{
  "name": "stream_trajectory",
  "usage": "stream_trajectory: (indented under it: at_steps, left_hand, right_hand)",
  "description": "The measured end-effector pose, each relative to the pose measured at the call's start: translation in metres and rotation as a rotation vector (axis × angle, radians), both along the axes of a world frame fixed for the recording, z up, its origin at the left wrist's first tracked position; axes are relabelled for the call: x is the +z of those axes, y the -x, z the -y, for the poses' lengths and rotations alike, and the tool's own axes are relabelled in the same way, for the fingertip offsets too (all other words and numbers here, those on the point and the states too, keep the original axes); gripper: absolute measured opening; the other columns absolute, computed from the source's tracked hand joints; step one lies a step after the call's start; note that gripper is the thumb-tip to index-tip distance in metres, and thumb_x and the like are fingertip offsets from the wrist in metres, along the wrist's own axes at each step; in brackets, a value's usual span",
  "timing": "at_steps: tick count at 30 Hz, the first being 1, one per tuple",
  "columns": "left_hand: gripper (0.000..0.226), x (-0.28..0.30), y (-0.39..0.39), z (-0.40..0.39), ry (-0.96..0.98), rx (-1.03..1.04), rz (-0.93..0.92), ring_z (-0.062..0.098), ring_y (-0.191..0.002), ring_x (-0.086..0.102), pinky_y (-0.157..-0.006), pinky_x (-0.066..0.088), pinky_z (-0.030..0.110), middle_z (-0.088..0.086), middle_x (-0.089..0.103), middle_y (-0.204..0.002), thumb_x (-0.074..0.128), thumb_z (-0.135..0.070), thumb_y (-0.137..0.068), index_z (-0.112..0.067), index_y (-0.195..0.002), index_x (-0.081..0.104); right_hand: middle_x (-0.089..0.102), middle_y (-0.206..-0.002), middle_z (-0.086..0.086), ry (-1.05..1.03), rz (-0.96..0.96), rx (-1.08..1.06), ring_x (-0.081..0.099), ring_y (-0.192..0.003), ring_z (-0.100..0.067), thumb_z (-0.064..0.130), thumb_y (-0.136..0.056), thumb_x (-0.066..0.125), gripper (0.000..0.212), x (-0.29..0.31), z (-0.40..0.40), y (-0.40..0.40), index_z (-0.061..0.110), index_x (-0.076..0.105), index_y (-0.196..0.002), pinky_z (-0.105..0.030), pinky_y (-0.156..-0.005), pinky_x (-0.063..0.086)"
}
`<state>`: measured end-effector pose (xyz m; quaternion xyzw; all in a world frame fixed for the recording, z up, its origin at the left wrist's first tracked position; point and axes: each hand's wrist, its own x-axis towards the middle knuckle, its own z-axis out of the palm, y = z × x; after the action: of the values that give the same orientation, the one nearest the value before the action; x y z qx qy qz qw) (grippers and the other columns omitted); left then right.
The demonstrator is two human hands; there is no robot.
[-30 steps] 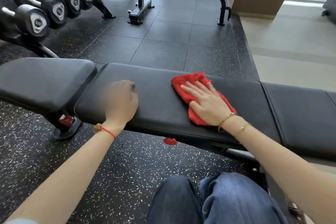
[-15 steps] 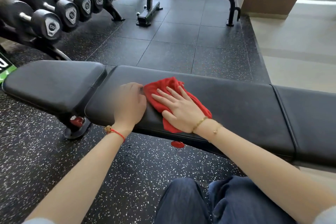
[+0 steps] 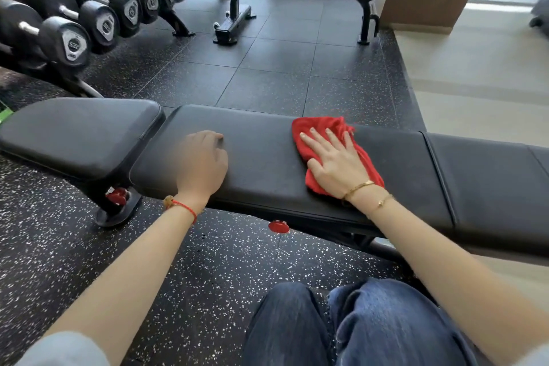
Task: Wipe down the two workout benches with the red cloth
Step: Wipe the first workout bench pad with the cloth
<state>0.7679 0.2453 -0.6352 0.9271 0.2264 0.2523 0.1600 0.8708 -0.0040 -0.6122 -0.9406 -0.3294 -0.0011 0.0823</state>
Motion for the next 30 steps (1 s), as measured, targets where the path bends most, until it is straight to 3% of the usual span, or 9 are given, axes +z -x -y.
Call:
stream_trajectory:
  at_steps: [3, 5, 9, 14, 20, 22, 26, 30]
  left_hand:
    - [0.036, 0.0, 0.002, 0.003, -0.028, -0.009, -0.022, 0.025, -0.126, 0.05, -0.11, 0.028, 0.042, 0.005, 0.062, -0.132, 0.053, -0.015, -0.09, -0.014, -0.124, 0.063]
    - [0.037, 0.0, 0.003, 0.006, -0.029, -0.007, -0.043, 0.025, -0.13, 0.048, -0.112, 0.027, 0.043, 0.006, 0.059, -0.136, 0.052, -0.013, -0.092, -0.012, -0.127, 0.062]
    - [0.035, 0.003, 0.005, 0.018, 0.002, -0.028, -0.059, 0.025, -0.132, 0.047, -0.114, 0.028, 0.046, 0.008, 0.059, -0.136, 0.051, -0.012, -0.092, -0.011, -0.125, 0.064]
    - [0.033, 0.007, 0.001, 0.061, 0.023, -0.144, -0.03, 0.023, -0.128, 0.05, -0.114, 0.03, 0.045, 0.005, 0.062, -0.131, 0.052, -0.014, -0.092, -0.014, -0.123, 0.065]
    - [0.036, 0.015, -0.027, 0.138, 0.046, -0.335, 0.004, 0.021, -0.129, 0.05, -0.115, 0.029, 0.042, 0.001, 0.061, -0.131, 0.052, -0.012, -0.091, -0.015, -0.125, 0.064]
    - [0.037, 0.016, -0.037, 0.16, 0.044, -0.388, -0.004, 0.02, -0.13, 0.048, -0.115, 0.028, 0.04, 0.0, 0.06, -0.133, 0.052, -0.013, -0.091, -0.016, -0.127, 0.063]
    - [0.038, 0.014, -0.053, 0.194, 0.032, -0.47, -0.04, 0.018, -0.133, 0.045, -0.116, 0.027, 0.041, -0.003, 0.058, -0.135, 0.049, -0.017, -0.093, -0.017, -0.13, 0.061]
    - [0.039, 0.006, -0.063, 0.213, 0.026, -0.5, -0.069, 0.019, -0.134, 0.043, -0.116, 0.027, 0.043, -0.002, 0.055, -0.139, 0.048, -0.02, -0.094, -0.017, -0.132, 0.059]
  right_hand:
    - [0.015, -0.161, 0.012, 0.016, -0.01, 0.134, 0.007, -0.15, -0.017, 0.04, -0.092, 0.029, 0.061, 0.003, 0.035, 0.034, 0.037, 0.019, -0.152, -0.045, -0.121, -0.003]
    - [0.017, -0.16, 0.013, 0.013, 0.01, 0.109, 0.01, -0.15, -0.016, 0.045, -0.085, 0.022, 0.067, 0.002, 0.066, 0.046, 0.037, 0.022, -0.151, -0.044, -0.122, -0.001]
    - [0.02, -0.16, 0.01, 0.045, 0.008, -0.144, 0.015, -0.149, -0.02, 0.043, -0.09, 0.026, 0.061, 0.001, 0.115, 0.011, 0.038, 0.023, -0.151, -0.045, -0.121, 0.0]
    - [0.014, -0.162, 0.008, 0.037, -0.017, -0.372, 0.011, -0.15, -0.025, 0.034, -0.097, 0.034, 0.057, 0.002, 0.094, -0.034, 0.035, 0.02, -0.153, -0.049, -0.12, -0.002]
    - [0.015, -0.161, 0.013, 0.018, -0.045, -0.105, 0.009, -0.15, -0.019, 0.039, -0.091, 0.029, 0.061, 0.004, 0.105, 0.025, 0.04, 0.02, -0.151, -0.046, -0.121, -0.004]
    - [0.017, -0.16, 0.015, 0.038, -0.019, -0.108, 0.011, -0.15, -0.018, 0.041, -0.086, 0.027, 0.065, 0.004, 0.126, 0.043, 0.04, 0.02, -0.151, -0.045, -0.122, -0.001]
    - [0.022, -0.159, 0.012, 0.085, 0.053, -0.34, 0.015, -0.149, -0.021, 0.039, -0.092, 0.031, 0.06, 0.002, 0.172, 0.033, 0.039, 0.024, -0.151, -0.046, -0.121, 0.002]
    - [0.016, -0.162, 0.009, 0.057, -0.003, -0.526, 0.011, -0.15, -0.023, 0.034, -0.096, 0.037, 0.058, 0.002, 0.188, -0.016, 0.037, 0.022, -0.152, -0.049, -0.121, -0.001]
